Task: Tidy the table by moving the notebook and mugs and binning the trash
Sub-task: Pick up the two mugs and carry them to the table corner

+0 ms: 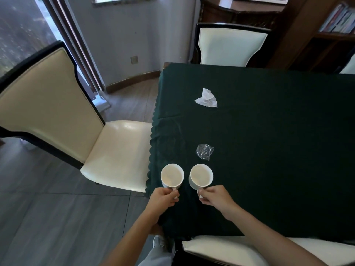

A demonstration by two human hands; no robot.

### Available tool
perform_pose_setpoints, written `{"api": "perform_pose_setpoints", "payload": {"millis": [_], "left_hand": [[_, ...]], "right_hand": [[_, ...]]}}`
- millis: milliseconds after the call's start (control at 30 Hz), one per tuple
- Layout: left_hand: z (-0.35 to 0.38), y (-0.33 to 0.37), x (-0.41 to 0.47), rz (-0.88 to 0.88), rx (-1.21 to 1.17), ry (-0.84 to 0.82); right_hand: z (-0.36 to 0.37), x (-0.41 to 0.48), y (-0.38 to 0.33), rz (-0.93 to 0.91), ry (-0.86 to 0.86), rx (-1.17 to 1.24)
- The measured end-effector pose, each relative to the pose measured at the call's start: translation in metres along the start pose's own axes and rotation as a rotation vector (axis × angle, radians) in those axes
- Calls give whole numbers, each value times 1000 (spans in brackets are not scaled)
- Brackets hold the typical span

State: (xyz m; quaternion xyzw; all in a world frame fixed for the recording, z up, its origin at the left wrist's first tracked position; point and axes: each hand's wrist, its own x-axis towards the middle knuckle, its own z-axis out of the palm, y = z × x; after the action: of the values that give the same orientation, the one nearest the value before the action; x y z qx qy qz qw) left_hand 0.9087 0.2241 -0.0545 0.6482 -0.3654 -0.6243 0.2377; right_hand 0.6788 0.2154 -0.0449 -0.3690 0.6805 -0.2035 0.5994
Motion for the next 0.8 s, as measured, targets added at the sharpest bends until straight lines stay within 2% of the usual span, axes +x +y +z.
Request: {"api": "perform_pose_setpoints", "payload": {"millis": [167, 300, 467, 567, 700, 800], "left_hand": [[-2, 4, -8, 23, 35, 26], [-14, 10, -13, 24, 54, 10], [-44, 26, -8, -16, 140, 21], [-62, 43, 5, -17, 257, 112], [-62, 85, 23, 53, 379, 207], [-36, 120, 37, 126, 410, 229]], "right_hand": [[-3, 0, -4, -43, -3, -129], [-13, 2, -10, -59, -33, -347], [-40, 2, -30, -57, -207, -587], [-65, 5, -50, -62, -296, -674], [-98, 17, -76, -123, -217, -734], [-117, 34, -91, -155, -141, -634]]}}
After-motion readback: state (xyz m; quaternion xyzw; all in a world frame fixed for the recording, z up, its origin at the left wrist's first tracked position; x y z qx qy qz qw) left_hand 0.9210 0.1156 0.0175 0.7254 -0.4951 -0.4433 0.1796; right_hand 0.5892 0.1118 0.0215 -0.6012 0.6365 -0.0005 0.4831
